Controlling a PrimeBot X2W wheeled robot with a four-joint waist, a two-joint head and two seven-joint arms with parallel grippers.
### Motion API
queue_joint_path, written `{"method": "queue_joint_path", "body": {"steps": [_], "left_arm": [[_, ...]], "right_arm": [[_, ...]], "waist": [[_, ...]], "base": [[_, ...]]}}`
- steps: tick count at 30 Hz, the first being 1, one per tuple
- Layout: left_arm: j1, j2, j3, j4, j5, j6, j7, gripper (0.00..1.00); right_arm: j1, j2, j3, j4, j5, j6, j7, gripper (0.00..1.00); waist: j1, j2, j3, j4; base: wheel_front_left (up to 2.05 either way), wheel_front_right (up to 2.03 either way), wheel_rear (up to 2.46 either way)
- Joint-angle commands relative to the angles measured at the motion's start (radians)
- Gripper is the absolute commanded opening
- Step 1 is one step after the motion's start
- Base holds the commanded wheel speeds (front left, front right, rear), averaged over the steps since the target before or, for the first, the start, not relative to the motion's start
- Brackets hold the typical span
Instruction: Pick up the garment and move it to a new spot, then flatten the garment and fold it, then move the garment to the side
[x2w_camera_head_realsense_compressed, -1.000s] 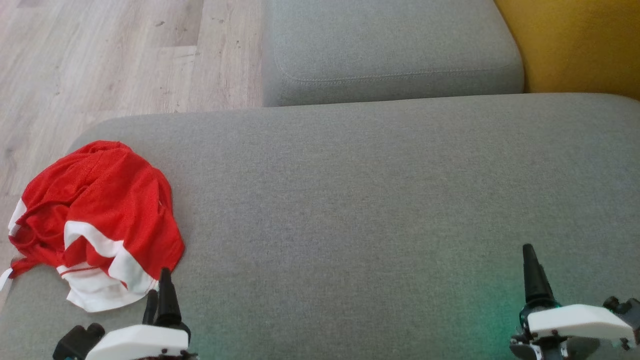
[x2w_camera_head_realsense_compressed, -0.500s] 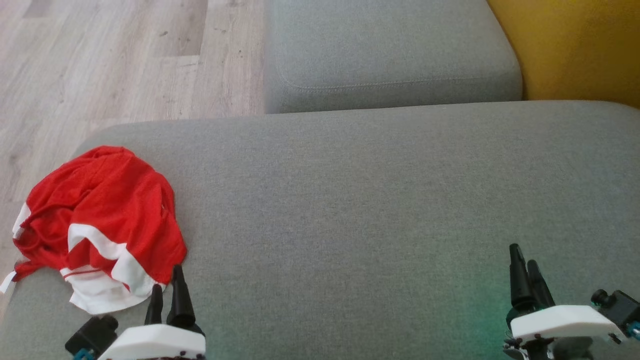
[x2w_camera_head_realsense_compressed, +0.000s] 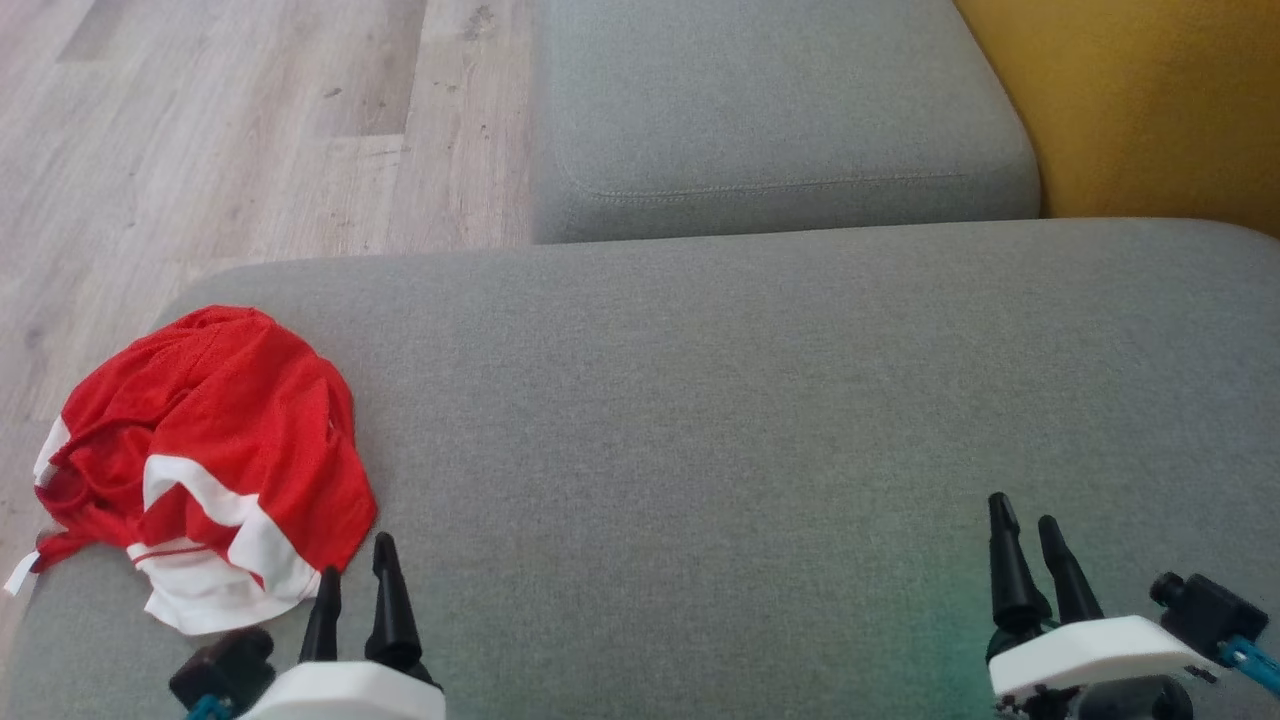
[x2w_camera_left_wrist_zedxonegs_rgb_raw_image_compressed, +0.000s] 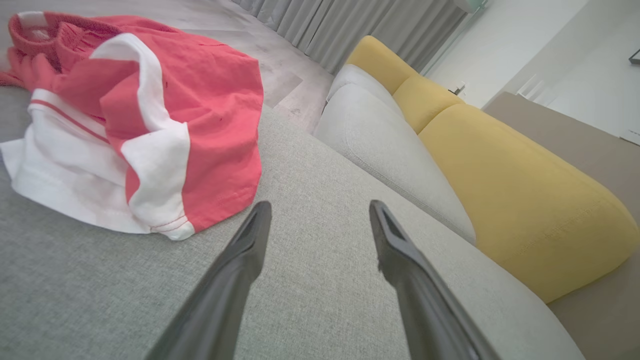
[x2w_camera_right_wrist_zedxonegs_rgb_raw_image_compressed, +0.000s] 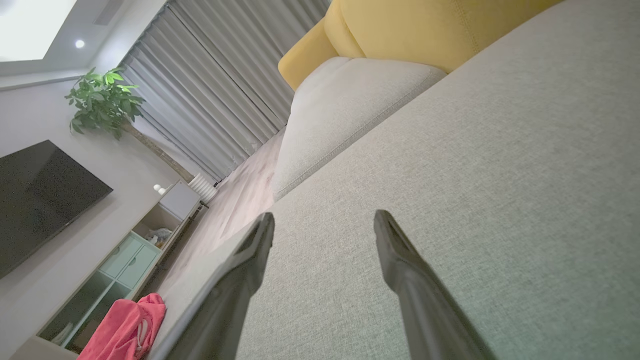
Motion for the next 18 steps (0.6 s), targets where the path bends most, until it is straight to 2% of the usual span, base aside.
{"method": "queue_joint_path", "body": {"steps": [1, 18], "left_arm": [[-0.029, 0.008, 0.007, -0.037, 0.039, 0.008, -0.016, 1.0], [-0.01, 0.009, -0.033, -0.046, 0.244, 0.035, -0.066, 1.0]], "right_arm": [[-0.022, -0.007, 0.024, -0.042, -0.04, 0.005, -0.019, 1.0], [-0.008, -0.008, 0.077, -0.048, -0.264, 0.006, -0.069, 1.0]], "waist": [[-0.0001, 0.0, -0.002, 0.001], [-0.0001, 0.0, -0.031, -0.004]], "base": [[0.0, 0.0, 0.0], [0.0, 0.0, 0.0]]}}
